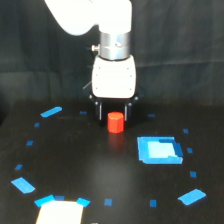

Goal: Pick up the red object from the table

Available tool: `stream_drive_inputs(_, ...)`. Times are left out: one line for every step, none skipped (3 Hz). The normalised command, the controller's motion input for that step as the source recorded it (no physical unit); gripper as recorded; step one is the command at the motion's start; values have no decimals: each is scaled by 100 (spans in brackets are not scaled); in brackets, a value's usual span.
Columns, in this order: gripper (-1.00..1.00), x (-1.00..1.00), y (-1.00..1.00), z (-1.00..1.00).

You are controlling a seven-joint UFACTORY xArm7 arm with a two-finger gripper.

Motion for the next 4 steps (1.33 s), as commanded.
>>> stream_drive_inputs(-100,-100,7,-37)
stream_drive_inputs(-40,-30,-21,-5)
stream_drive_inputs(-99,48,56,98)
stream_drive_inputs(-57,-3,-91,94)
